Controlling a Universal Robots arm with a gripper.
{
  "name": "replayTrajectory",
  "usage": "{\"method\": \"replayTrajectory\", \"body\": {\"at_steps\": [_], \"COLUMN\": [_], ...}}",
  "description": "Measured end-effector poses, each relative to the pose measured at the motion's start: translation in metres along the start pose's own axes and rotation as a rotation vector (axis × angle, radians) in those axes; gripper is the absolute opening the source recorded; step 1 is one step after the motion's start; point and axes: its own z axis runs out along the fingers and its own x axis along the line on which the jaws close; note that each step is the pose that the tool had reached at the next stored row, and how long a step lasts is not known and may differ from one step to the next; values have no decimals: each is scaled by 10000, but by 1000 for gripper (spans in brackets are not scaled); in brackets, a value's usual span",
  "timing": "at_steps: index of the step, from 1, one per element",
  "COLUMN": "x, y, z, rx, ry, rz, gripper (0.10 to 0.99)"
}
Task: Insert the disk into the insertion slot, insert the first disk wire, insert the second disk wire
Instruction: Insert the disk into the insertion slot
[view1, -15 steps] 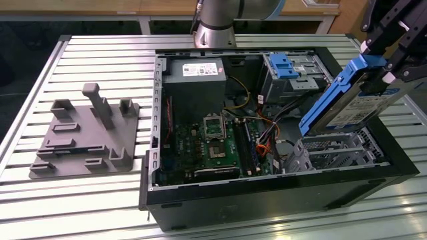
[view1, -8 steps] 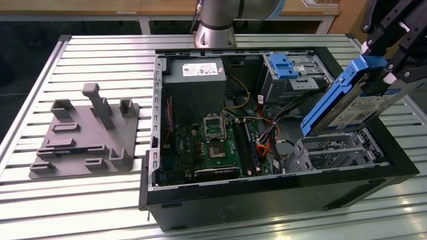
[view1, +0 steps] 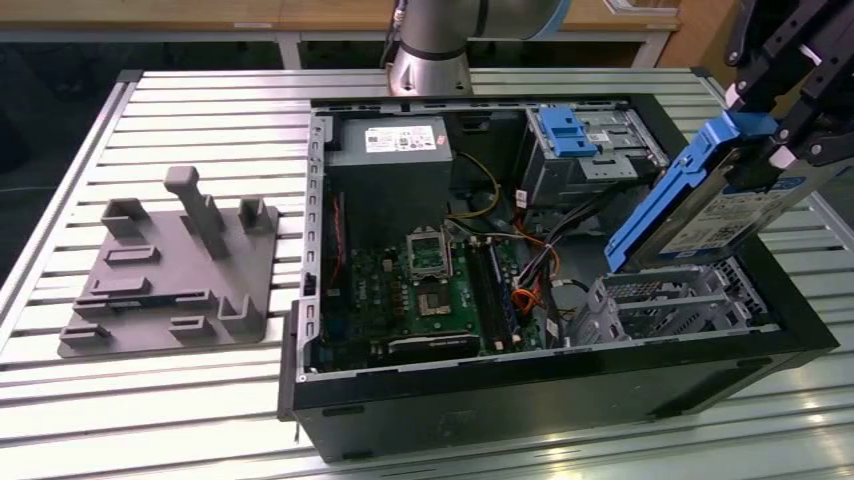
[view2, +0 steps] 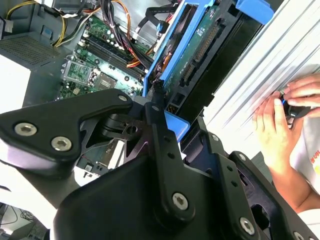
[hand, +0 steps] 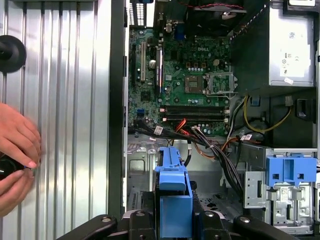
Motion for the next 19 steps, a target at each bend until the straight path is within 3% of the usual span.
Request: {"method": "replayTrajectory", "body": {"at_steps": [5, 12, 19], "x": [-1, 0, -55], "y": [-9, -91, -121], "z": [0, 13, 73], "rx": [0, 3, 10], "ry": [1, 2, -1], "rz": [1, 38, 132], "gripper": [365, 365, 365]}}
